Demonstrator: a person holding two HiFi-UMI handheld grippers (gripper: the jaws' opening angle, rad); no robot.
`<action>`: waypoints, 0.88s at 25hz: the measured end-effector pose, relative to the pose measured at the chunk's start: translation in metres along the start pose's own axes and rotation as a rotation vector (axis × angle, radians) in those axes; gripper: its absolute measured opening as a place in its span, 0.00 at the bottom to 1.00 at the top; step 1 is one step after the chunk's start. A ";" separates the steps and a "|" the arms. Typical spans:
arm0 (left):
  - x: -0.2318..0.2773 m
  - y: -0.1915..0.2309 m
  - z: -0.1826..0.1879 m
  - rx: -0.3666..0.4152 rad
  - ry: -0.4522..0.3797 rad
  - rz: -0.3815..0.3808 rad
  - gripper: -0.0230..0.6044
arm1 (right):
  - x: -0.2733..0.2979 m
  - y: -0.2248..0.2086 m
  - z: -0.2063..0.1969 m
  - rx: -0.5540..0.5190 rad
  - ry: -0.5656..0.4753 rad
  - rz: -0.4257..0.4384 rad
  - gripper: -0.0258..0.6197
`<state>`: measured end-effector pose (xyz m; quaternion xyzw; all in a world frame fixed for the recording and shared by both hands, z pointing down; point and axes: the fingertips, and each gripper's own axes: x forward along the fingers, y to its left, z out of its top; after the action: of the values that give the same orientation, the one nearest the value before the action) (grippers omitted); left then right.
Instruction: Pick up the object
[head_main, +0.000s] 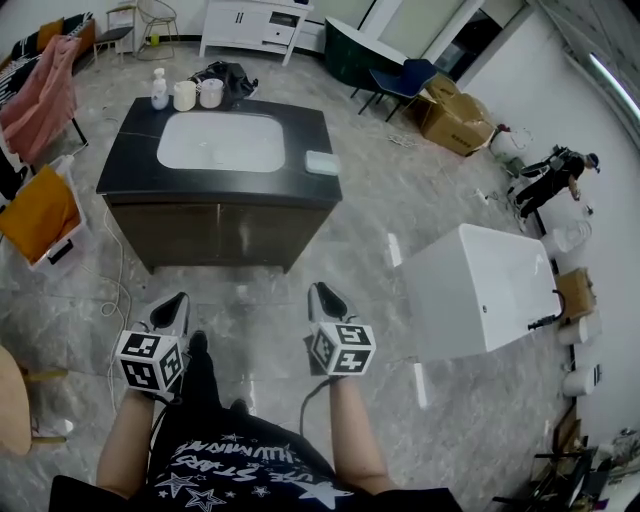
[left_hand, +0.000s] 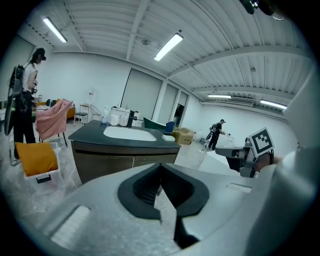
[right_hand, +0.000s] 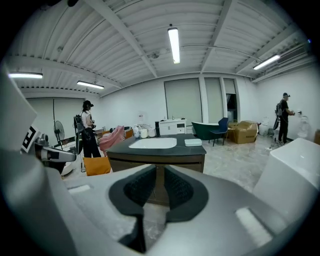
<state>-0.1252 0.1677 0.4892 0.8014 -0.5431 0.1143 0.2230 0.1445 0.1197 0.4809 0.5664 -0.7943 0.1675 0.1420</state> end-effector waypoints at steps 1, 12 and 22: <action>0.007 0.005 0.005 -0.001 0.002 -0.005 0.05 | 0.008 0.000 0.004 0.000 0.003 0.002 0.14; 0.109 0.082 0.075 -0.011 0.021 -0.055 0.05 | 0.132 -0.004 0.069 0.018 0.033 -0.024 0.29; 0.180 0.139 0.112 -0.002 0.059 -0.144 0.05 | 0.205 -0.001 0.090 0.064 0.050 -0.120 0.29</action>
<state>-0.1911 -0.0768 0.5007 0.8345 -0.4774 0.1211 0.2472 0.0773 -0.0936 0.4849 0.6129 -0.7493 0.1983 0.1533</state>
